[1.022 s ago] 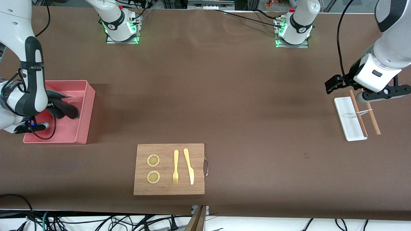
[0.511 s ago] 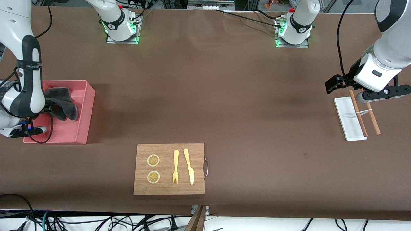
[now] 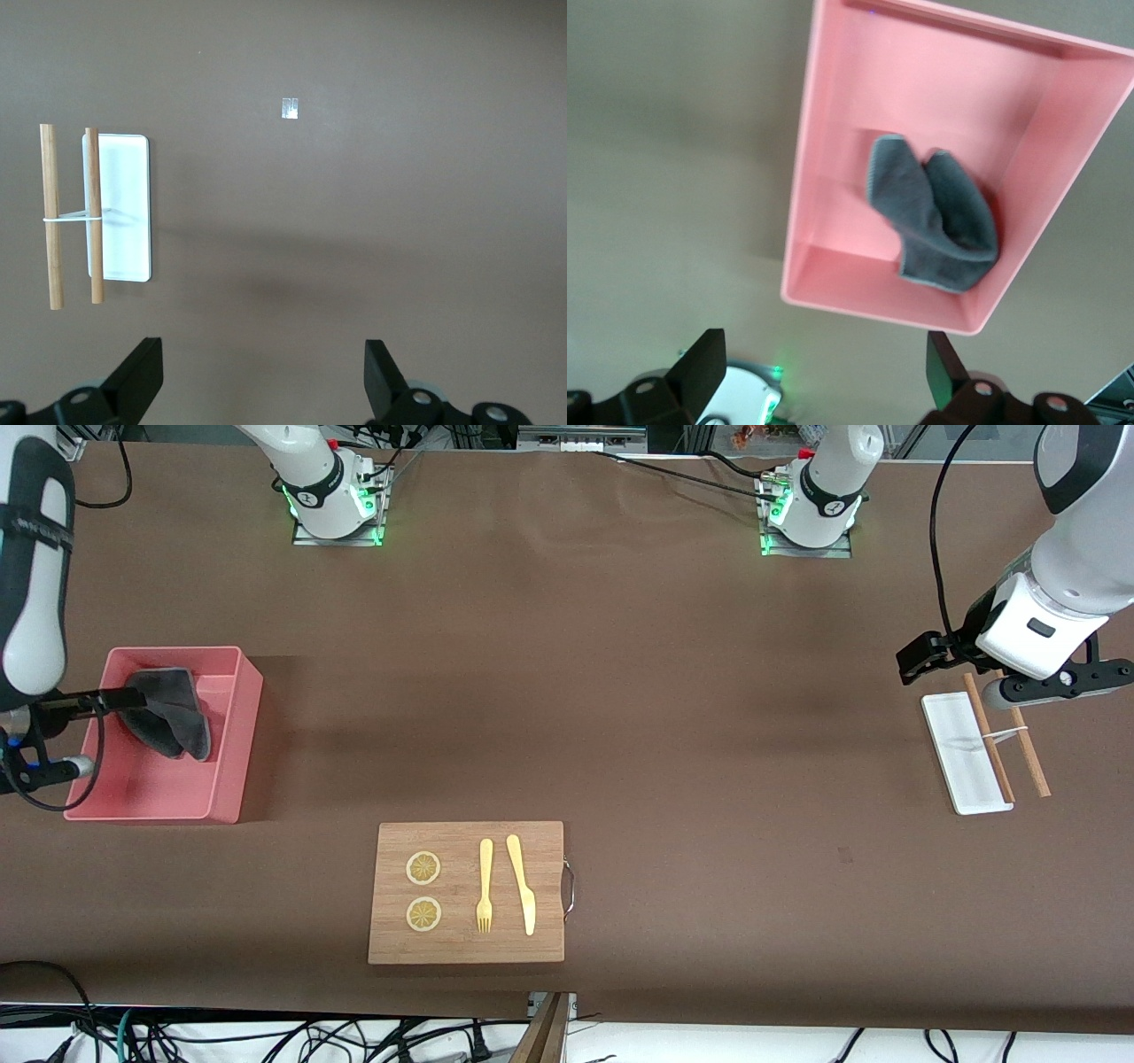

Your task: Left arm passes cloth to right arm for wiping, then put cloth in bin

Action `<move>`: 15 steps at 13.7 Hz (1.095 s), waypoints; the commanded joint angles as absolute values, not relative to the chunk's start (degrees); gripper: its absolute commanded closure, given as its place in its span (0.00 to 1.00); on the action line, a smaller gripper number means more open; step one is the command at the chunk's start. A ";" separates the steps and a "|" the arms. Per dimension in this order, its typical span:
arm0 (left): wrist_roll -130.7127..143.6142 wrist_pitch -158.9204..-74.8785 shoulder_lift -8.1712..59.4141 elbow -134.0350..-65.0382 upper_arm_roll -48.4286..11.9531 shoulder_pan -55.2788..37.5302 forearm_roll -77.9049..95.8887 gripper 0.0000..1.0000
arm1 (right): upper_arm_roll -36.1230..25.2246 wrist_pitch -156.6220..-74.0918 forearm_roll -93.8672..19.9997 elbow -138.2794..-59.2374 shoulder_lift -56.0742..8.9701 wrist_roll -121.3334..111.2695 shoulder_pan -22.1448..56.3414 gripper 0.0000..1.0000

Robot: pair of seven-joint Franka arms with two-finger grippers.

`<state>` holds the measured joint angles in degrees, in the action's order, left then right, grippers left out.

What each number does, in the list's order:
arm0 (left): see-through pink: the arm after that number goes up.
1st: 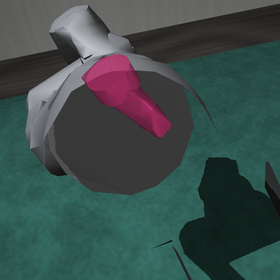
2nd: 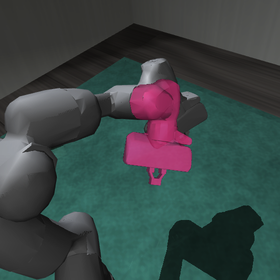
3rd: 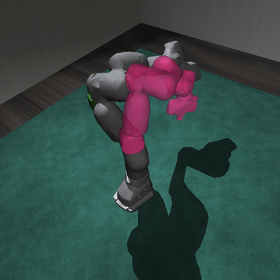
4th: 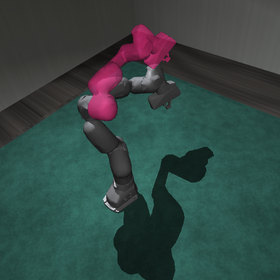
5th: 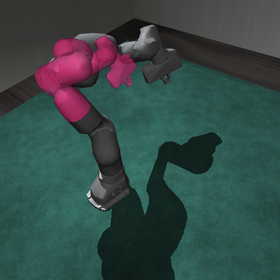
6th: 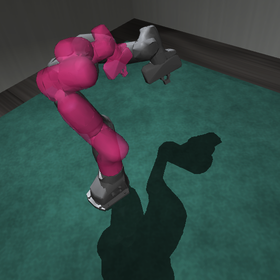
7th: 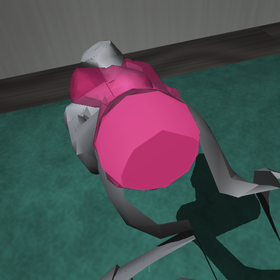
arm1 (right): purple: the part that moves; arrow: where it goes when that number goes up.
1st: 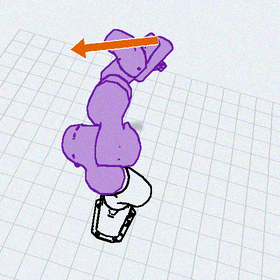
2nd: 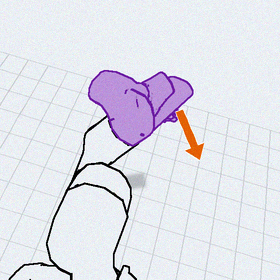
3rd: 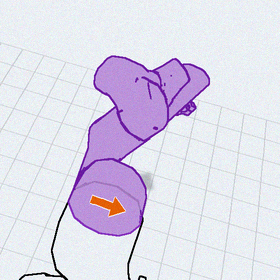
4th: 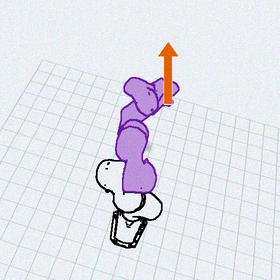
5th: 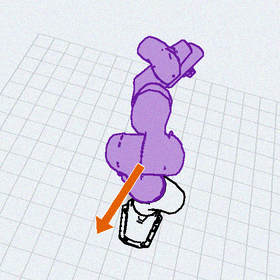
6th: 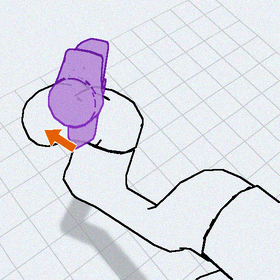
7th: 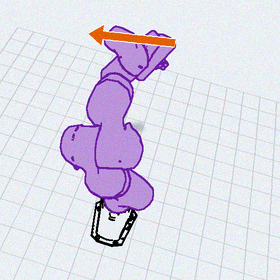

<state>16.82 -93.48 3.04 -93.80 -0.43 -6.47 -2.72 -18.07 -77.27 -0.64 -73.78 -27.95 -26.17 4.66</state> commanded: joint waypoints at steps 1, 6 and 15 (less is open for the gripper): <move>16.35 -92.90 3.08 -92.99 -0.26 -6.59 -2.46 0.00 | -16.44 -73.40 -2.98 -72.07 -24.81 -26.19 4.13 0.00; 16.35 -92.90 3.08 -92.99 -0.26 -6.33 -2.46 0.00 | -9.69 -73.56 -2.20 -73.56 -16.45 -23.20 4.48 0.00; 16.35 -92.90 3.08 -92.99 -0.26 -6.33 -2.37 0.00 | -2.29 -78.20 0.00 -81.38 -4.50 -11.51 -0.34 0.00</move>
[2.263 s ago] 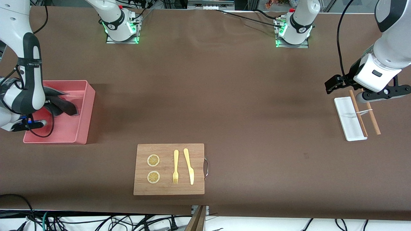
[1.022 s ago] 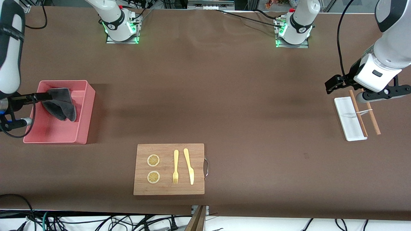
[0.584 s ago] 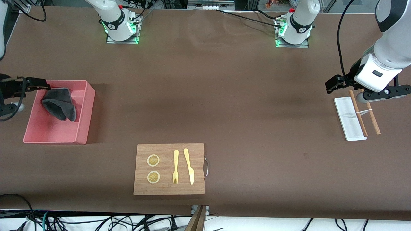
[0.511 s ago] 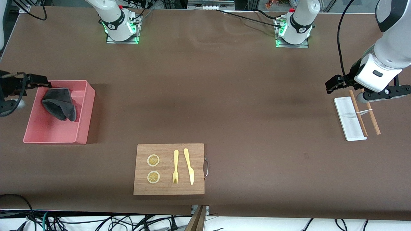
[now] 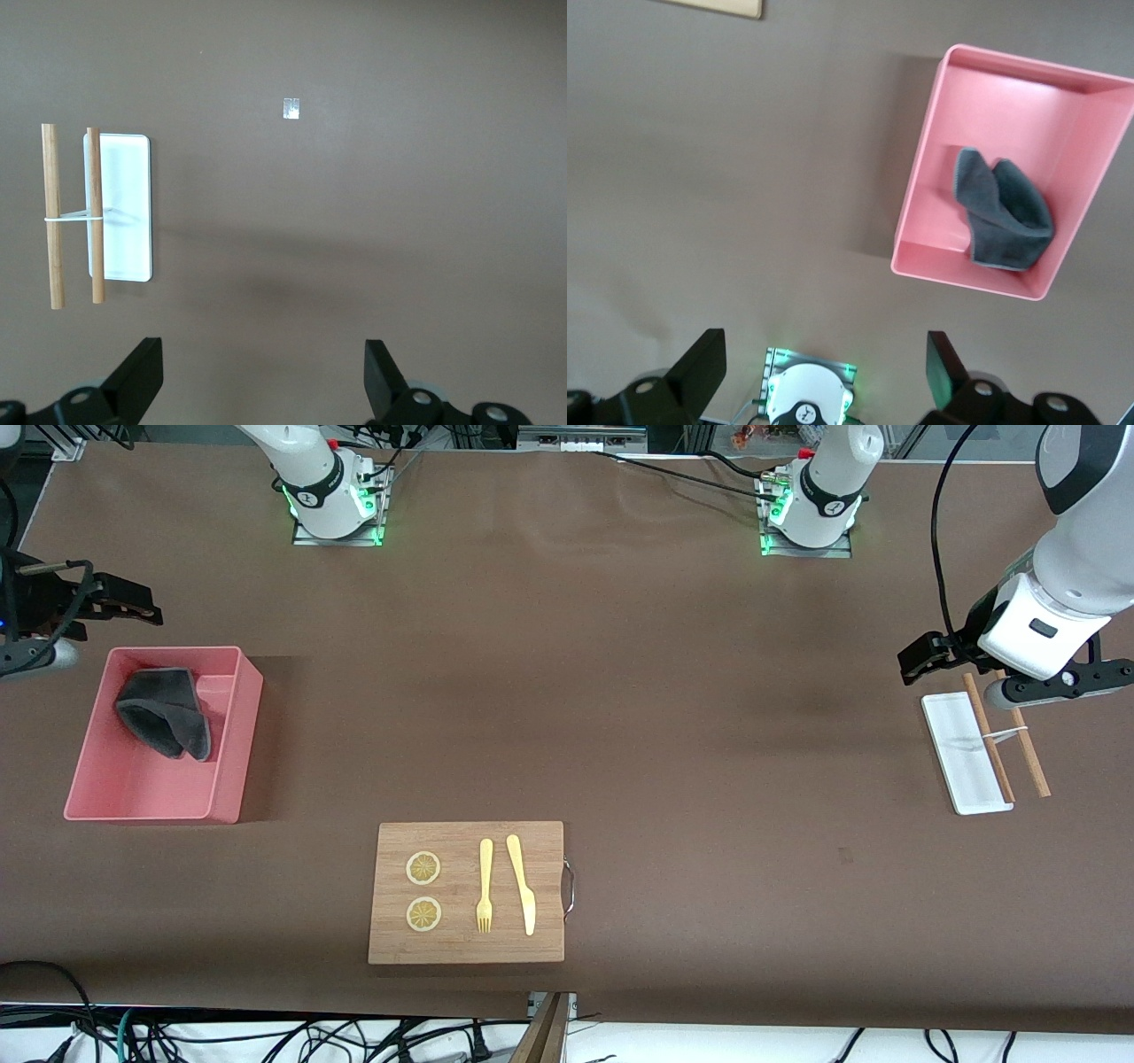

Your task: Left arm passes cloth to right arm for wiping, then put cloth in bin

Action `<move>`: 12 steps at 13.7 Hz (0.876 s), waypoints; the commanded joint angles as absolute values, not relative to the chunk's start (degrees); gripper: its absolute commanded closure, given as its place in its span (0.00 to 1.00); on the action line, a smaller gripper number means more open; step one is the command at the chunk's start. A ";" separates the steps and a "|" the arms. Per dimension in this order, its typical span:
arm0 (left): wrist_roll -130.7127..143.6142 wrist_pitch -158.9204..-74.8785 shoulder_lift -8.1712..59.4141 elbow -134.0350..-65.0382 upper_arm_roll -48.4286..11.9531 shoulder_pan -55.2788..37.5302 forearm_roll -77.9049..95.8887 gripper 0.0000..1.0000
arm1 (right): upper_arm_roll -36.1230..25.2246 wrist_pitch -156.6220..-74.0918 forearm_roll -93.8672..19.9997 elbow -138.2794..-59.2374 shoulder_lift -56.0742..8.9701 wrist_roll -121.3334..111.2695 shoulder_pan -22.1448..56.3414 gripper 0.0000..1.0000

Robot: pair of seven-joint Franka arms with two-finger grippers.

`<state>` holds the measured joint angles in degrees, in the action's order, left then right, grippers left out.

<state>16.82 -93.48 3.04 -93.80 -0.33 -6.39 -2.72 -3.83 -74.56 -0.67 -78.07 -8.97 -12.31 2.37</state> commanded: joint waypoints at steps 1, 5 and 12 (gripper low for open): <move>16.35 -92.90 3.08 -92.99 -0.26 -6.42 -2.46 0.00 | -2.29 -80.75 0.00 -82.69 -3.79 -11.95 -0.87 0.00; 16.35 -92.90 3.08 -92.99 -0.26 -6.33 -2.46 0.00 | -2.02 -80.69 1.39 -86.66 -0.18 -11.87 -1.67 0.00; 16.26 -92.99 3.43 -92.99 -0.26 -6.15 -2.37 0.00 | 2.29 -78.84 3.87 -85.44 -0.79 -2.20 -1.67 0.00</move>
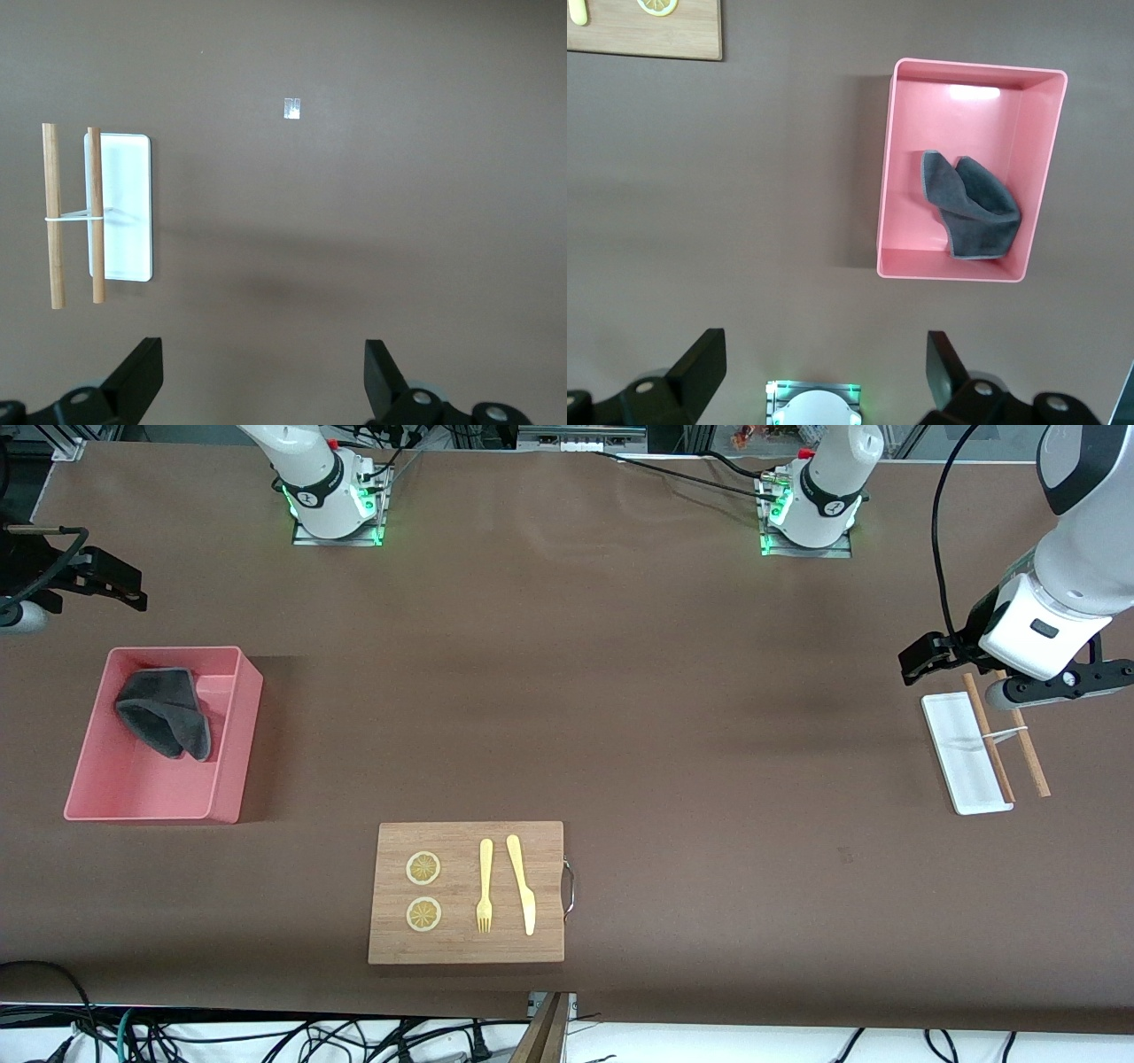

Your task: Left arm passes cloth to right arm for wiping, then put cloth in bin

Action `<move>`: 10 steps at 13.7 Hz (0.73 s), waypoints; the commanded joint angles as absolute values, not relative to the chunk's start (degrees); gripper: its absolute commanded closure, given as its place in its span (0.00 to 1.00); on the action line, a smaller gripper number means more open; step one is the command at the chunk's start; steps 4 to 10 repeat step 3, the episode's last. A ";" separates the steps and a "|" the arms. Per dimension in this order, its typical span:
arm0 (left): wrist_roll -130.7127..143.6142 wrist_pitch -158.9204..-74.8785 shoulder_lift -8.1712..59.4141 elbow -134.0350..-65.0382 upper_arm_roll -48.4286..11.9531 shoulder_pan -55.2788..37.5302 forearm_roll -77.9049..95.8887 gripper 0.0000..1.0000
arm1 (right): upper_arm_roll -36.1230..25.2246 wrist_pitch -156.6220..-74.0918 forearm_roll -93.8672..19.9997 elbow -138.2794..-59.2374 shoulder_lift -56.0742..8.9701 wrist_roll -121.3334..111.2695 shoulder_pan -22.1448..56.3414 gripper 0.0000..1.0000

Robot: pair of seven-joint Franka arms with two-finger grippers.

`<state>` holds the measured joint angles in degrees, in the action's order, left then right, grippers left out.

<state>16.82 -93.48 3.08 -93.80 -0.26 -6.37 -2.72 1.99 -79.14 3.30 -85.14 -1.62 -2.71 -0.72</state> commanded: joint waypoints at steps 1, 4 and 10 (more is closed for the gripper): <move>16.26 -92.90 3.43 -92.99 -0.18 -5.98 -2.37 0.00 | 2.02 -78.49 3.87 -84.99 -1.57 -2.28 -1.67 0.00; 16.35 -92.90 3.43 -92.99 -0.18 -5.98 -2.37 0.00 | 2.02 -78.14 3.95 -84.55 -1.84 -2.29 -1.67 0.00; 16.35 -92.90 3.43 -92.99 -0.18 -5.98 -2.37 0.00 | 2.02 -78.14 3.95 -84.55 -1.84 -2.29 -1.67 0.00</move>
